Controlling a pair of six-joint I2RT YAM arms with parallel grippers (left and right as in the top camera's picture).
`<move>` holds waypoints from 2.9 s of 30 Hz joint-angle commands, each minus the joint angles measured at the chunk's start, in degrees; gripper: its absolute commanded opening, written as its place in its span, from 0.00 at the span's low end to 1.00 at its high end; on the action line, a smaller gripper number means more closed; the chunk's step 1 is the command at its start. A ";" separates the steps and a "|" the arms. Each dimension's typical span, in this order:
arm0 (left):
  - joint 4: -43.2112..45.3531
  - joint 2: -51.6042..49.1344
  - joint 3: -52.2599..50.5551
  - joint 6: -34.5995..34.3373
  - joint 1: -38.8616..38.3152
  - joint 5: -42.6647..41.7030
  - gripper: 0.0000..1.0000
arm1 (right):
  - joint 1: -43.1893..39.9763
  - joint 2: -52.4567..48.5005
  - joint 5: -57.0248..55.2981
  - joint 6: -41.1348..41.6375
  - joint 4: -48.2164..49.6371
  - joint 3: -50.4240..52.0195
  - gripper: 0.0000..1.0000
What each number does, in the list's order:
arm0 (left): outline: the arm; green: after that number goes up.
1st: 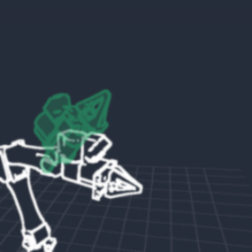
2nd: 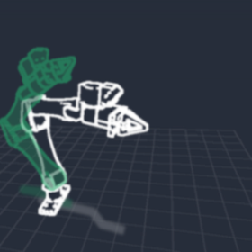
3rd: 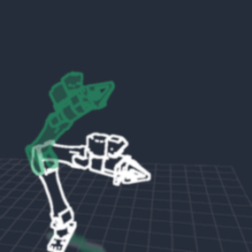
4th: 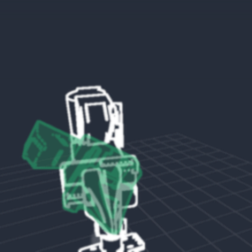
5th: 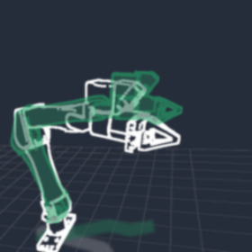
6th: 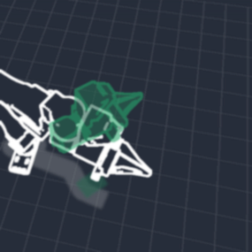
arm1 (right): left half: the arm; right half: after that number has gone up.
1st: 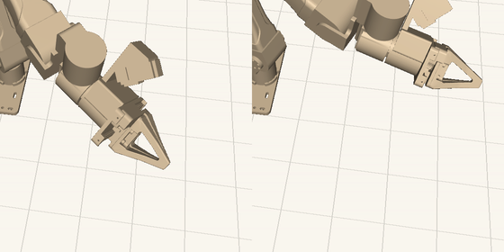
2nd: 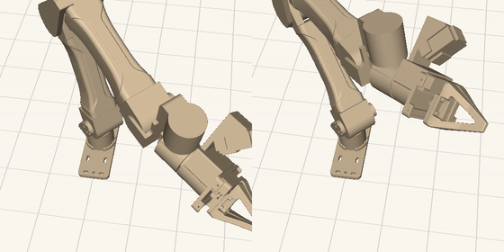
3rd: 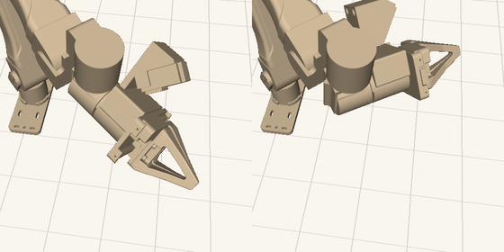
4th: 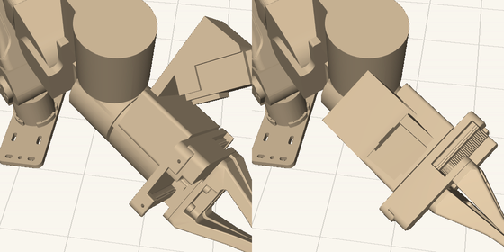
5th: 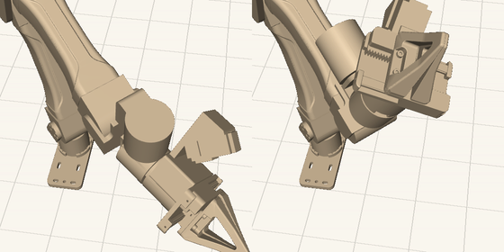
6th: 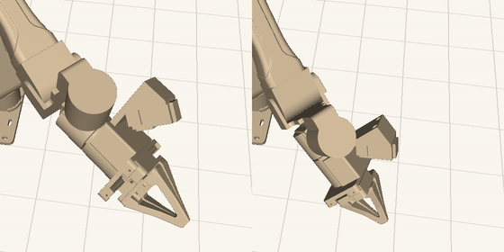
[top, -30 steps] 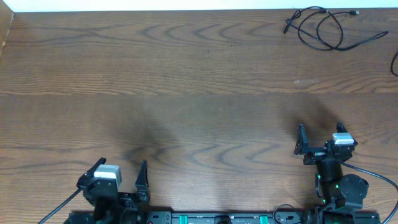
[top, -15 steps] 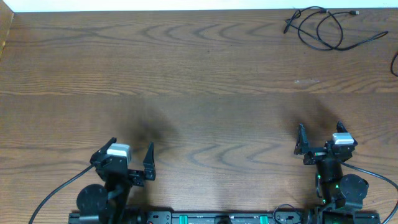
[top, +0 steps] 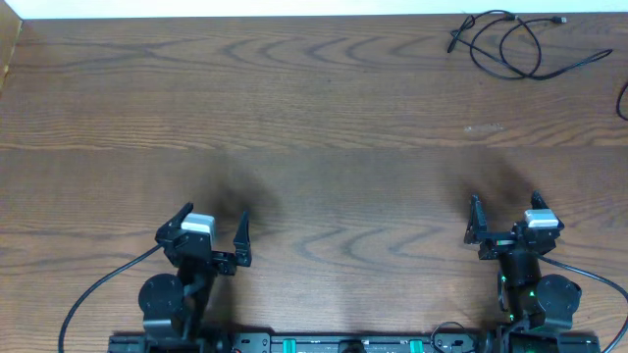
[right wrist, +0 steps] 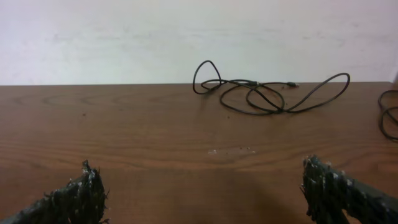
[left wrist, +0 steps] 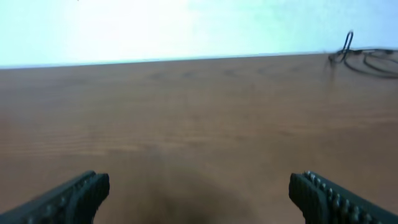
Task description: Untangle cables
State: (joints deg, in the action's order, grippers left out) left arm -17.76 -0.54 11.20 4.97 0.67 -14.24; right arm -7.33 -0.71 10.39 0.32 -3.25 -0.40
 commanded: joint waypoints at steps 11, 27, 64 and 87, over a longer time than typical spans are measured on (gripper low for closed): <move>8.59 0.44 -8.20 0.85 -0.17 1.57 1.00 | -0.28 0.39 -0.85 -0.81 -0.35 0.09 0.99; 14.27 0.44 -10.97 0.85 -3.67 7.08 1.00 | -0.28 0.39 -0.83 -0.81 -0.35 0.09 0.99; 14.25 0.31 -10.97 0.79 -4.28 7.43 1.00 | -0.28 0.39 -0.85 -0.81 -0.35 0.09 0.99; 14.25 0.31 -10.97 0.79 -4.28 7.43 1.00 | -0.28 0.39 -0.85 -0.81 -0.35 0.09 0.99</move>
State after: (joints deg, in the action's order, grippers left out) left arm -2.55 -0.58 1.89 4.97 -3.44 -7.31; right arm -7.33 -0.71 10.20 0.32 -3.25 -0.40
